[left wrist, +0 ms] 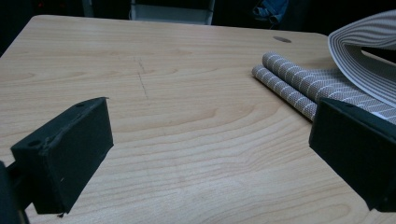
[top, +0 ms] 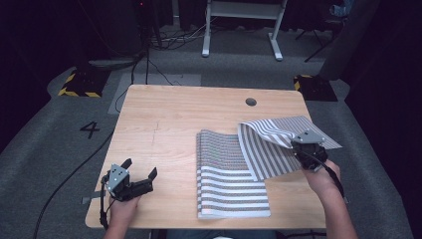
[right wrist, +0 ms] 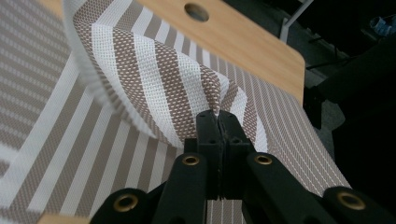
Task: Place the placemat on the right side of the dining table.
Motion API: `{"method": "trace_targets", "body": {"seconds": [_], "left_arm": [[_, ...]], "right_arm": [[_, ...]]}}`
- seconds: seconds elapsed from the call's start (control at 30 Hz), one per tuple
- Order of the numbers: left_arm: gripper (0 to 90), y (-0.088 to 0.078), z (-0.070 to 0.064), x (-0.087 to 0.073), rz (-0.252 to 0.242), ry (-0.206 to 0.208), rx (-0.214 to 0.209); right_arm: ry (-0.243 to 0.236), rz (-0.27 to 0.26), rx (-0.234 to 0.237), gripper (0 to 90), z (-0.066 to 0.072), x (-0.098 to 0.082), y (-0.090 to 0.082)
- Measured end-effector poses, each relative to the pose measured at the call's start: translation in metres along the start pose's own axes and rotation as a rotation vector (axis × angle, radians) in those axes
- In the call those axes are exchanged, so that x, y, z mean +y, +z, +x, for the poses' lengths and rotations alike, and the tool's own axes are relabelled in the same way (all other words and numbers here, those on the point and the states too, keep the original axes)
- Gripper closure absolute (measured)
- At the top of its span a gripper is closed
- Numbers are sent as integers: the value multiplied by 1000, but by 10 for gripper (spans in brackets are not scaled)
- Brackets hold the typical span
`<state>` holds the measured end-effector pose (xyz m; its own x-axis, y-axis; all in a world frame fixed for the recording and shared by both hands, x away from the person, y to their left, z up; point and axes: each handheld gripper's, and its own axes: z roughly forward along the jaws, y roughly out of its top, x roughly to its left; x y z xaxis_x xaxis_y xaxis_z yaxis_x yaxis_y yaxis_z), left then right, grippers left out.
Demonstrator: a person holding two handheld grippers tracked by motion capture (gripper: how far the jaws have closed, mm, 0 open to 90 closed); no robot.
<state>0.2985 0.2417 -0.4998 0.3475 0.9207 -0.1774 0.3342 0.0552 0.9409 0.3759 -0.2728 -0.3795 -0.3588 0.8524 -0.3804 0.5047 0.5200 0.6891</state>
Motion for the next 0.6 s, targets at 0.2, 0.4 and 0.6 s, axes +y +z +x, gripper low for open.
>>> {"method": "trace_targets", "body": {"seconds": [0.2, 0.4, 0.6], "left_arm": [[0, 0, -1, 1, 19, 2, 1], [9, 4, -18, 8, 57, 81, -31], [3, 18, -47, 20, 110, 176, -131]], "right_arm": [[4, -67, -16, 893, -1, 13, 2], [-6, -68, 3, 893, 3, 22, 7], [7, -67, 31, 893, 0, 21, 8]]}}
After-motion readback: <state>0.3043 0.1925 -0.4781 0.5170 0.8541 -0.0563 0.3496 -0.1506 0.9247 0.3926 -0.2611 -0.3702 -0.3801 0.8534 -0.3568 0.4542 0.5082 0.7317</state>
